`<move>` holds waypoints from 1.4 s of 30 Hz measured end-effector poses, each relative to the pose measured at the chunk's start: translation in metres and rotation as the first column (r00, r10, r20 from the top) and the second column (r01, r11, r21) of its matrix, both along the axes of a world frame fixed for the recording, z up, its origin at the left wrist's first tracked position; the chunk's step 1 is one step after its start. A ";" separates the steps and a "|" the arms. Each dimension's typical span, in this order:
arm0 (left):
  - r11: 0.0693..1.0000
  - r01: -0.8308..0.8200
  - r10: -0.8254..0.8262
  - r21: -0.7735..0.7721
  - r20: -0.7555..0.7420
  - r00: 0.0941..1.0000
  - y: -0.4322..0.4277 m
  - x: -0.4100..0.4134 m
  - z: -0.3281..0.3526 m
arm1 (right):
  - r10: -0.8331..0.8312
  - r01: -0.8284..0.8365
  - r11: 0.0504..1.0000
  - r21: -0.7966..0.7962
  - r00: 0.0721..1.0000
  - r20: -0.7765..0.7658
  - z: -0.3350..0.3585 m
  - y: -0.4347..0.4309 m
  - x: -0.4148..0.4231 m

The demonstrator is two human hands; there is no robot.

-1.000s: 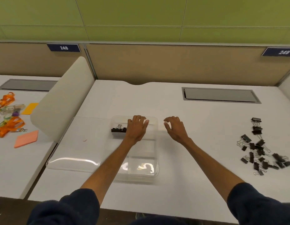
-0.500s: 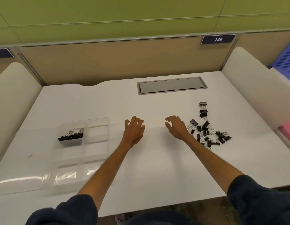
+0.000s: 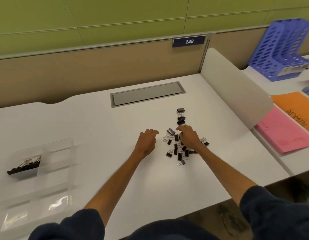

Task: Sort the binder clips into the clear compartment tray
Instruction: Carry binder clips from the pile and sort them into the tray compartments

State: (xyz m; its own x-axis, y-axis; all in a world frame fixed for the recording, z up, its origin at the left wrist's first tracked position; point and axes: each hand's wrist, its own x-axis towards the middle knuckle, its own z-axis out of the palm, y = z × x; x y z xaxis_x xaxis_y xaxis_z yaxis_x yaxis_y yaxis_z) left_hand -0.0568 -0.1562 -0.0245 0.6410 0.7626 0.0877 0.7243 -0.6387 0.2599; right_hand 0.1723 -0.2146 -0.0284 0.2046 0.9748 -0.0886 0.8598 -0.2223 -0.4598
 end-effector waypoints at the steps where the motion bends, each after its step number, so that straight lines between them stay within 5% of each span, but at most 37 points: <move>1: 1.000 0.009 -0.009 0.003 0.003 1.000 0.000 0.007 0.000 | -0.009 0.009 1.000 0.004 1.000 0.000 0.000 -0.001 0.006; 11: 0.993 0.044 -0.041 -0.107 0.035 0.999 0.010 0.068 0.003 | 0.093 -0.092 0.996 -0.016 0.996 0.017 -0.004 -0.002 0.042; 21: 0.991 0.093 -0.111 -0.098 -0.200 0.974 0.021 0.098 -0.013 | 0.143 -0.126 0.985 -0.118 0.979 0.149 -0.015 0.016 0.059; 30: 0.991 0.048 -0.070 -0.124 -0.177 0.982 0.031 0.089 -0.014 | 0.166 -0.141 0.979 -0.144 0.969 0.180 -0.016 0.029 0.067; 42: 0.993 -0.018 0.006 -0.119 -0.098 0.995 0.049 0.084 0.007 | 0.100 -0.119 0.987 0.106 0.980 0.172 0.001 0.041 0.063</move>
State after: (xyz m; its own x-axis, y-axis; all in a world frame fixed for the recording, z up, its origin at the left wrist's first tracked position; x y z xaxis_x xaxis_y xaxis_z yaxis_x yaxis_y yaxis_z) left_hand 0.0274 -0.1077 -0.0173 0.6326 0.7716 -0.0665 0.7572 -0.5983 0.2621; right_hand 0.2357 -0.1738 -0.0279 0.0986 0.9938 0.0520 0.9422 -0.0764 -0.3263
